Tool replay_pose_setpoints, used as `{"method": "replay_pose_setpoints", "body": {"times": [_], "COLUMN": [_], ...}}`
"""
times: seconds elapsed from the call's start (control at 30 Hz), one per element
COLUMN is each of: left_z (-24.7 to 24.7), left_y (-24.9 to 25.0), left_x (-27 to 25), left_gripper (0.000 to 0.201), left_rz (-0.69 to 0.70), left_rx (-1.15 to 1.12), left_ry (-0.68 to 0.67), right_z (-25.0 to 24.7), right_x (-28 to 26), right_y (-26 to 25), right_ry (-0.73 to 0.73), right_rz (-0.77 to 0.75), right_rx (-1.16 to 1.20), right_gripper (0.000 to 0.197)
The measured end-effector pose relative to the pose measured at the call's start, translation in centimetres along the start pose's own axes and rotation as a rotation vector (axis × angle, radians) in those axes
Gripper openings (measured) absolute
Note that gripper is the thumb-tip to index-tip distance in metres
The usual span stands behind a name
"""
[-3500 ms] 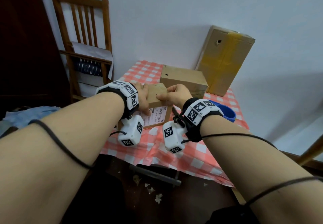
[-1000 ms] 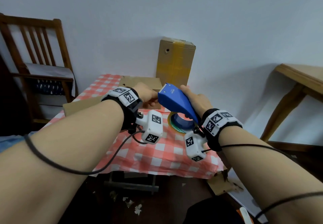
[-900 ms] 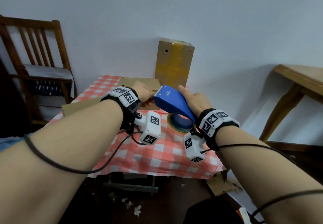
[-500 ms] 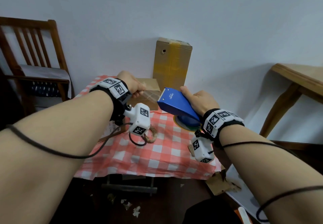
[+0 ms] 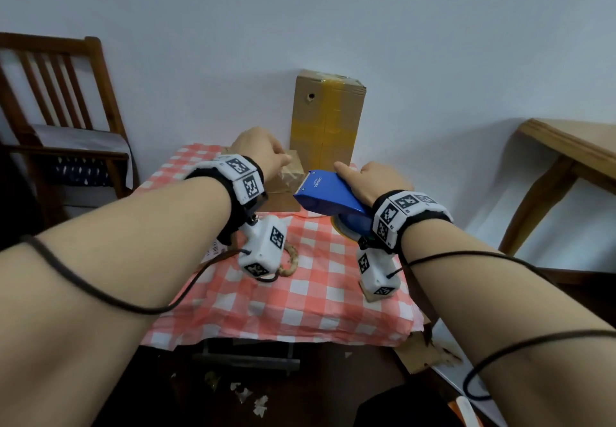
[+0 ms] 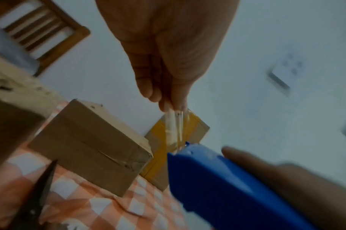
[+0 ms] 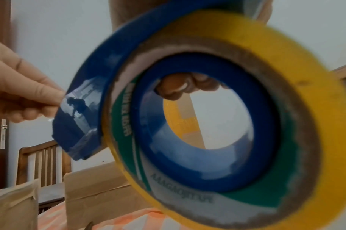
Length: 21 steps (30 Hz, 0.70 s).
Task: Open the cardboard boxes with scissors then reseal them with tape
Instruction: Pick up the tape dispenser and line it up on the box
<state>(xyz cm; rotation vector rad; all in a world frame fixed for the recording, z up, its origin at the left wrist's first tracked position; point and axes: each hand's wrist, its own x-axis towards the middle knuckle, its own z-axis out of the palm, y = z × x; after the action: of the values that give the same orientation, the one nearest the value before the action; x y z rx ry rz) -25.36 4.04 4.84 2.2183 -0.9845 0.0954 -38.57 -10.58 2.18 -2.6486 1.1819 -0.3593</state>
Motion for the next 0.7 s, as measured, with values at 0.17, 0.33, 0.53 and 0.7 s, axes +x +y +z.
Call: {"method": "replay_pose_setpoints", "body": {"times": [0.17,0.33,0.53,0.7], "left_z": [-0.5,-3.3,-1.1,-0.6], "left_y": [2.4,1.5,-0.6,-1.3], "left_x": [-1.0,1.4,1.2,1.3], "left_gripper": [0.028,0.027,0.018,0.024], "left_rz": [0.274,0.199,-0.111,-0.206], "left_rx": [0.174,0.159,-0.218,-0.284], "left_ry": [0.067,0.078,-0.099,-0.238], "right_z": [-0.1,1.8,4.2,6.7], "right_x": [0.5,0.3,1.3,2.2], "right_y": [0.0,1.9,0.1,-1.0], "right_ry": [0.035,-0.077,-0.247,-0.275], "right_rz": [0.097,0.248,0.141,0.014], "right_rx": [-0.158,0.043,0.058,-0.274], "right_gripper": [0.051,0.057,0.013,0.013]}}
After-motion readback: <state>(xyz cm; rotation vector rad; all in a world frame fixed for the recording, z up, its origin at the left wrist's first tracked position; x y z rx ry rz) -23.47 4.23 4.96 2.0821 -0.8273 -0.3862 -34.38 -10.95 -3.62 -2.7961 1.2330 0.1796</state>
